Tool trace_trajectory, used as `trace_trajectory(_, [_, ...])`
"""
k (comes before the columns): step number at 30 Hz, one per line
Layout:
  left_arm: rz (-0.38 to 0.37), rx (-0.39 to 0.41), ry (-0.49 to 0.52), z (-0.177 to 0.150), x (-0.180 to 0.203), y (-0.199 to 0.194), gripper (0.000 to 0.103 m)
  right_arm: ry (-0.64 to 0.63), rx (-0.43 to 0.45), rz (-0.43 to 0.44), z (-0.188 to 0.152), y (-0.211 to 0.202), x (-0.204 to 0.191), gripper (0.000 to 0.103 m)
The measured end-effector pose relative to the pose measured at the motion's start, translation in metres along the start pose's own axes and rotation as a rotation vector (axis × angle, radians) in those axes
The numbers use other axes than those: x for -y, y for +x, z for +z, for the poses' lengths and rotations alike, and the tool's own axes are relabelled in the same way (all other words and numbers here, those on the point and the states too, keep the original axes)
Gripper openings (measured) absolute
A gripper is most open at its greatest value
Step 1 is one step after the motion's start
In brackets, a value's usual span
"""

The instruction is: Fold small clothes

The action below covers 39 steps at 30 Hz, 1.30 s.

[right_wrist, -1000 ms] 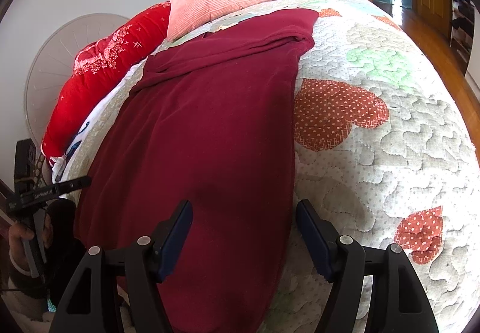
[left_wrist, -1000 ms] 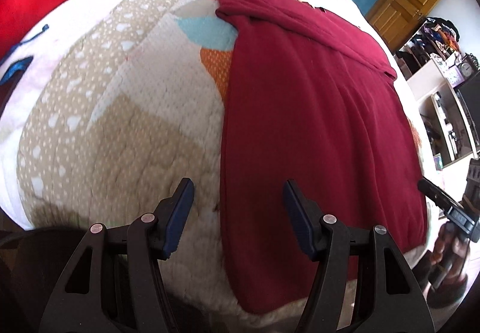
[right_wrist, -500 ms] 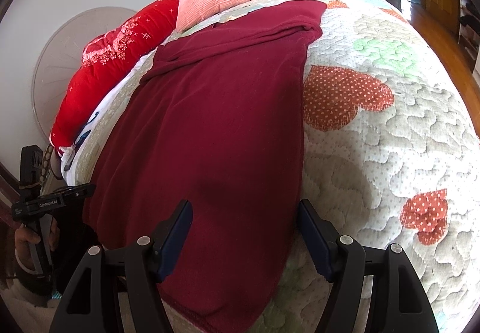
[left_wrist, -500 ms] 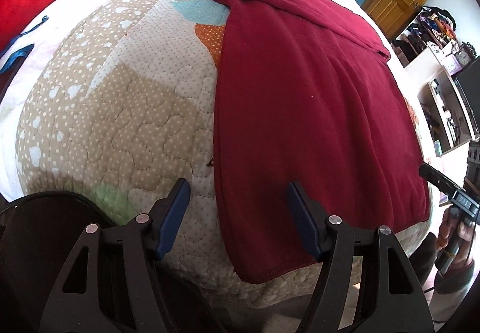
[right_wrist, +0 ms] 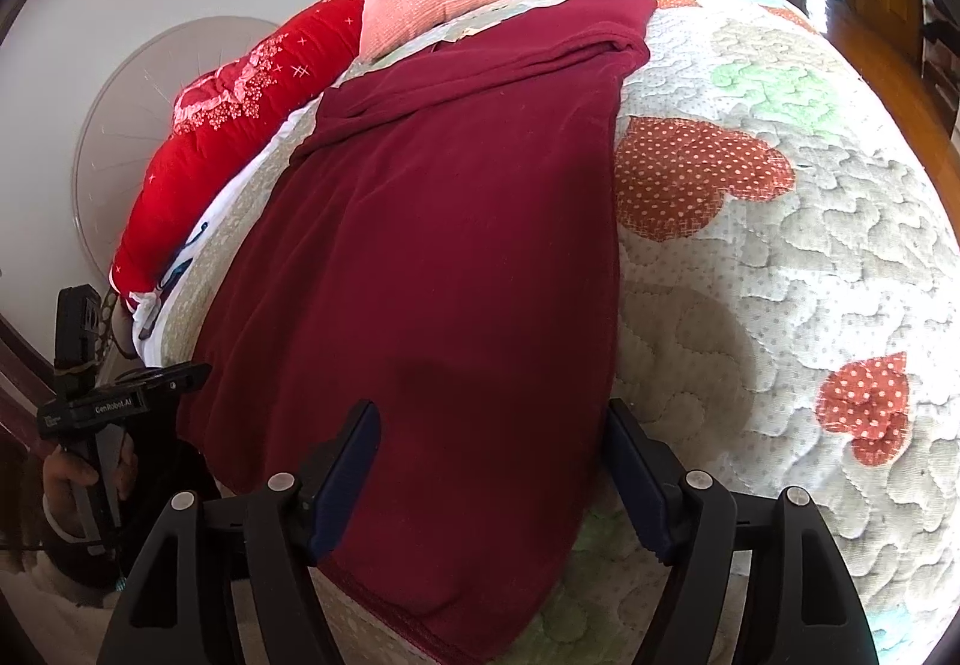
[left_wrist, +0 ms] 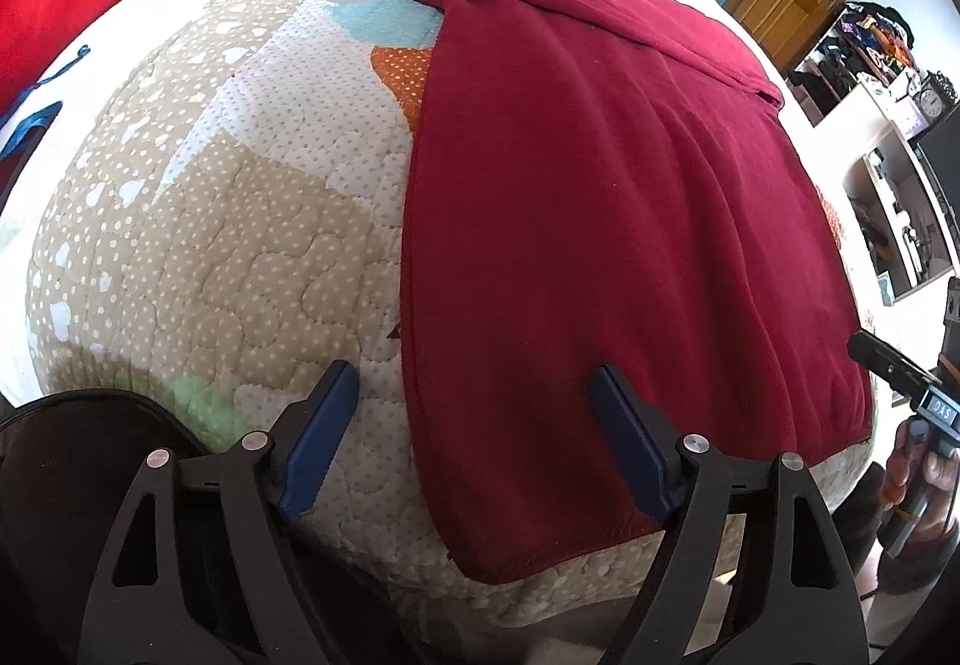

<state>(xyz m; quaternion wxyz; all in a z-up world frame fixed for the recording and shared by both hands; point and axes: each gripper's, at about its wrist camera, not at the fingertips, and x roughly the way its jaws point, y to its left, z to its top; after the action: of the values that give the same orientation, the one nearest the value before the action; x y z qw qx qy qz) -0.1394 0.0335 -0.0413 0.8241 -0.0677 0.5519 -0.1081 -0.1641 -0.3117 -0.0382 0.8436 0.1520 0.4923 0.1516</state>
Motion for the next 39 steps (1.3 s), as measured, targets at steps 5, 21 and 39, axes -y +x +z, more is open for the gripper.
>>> trace_trajectory(5, [-0.034, 0.011, 0.025, -0.001, 0.002, -0.001, 0.073, -0.068, 0.01, 0.012, -0.003, 0.007, -0.012, 0.055])
trace_trajectory(21, [-0.095, -0.003, -0.007, -0.005, -0.002, -0.004, 0.054, 0.037, 0.017, 0.193, -0.018, 0.004, 0.008, 0.032])
trace_trajectory(39, [-0.28, 0.18, -0.089, 0.067, -0.006, -0.045, 0.008, 0.026, 0.246, 0.384, 0.059, -0.031, -0.003, 0.015])
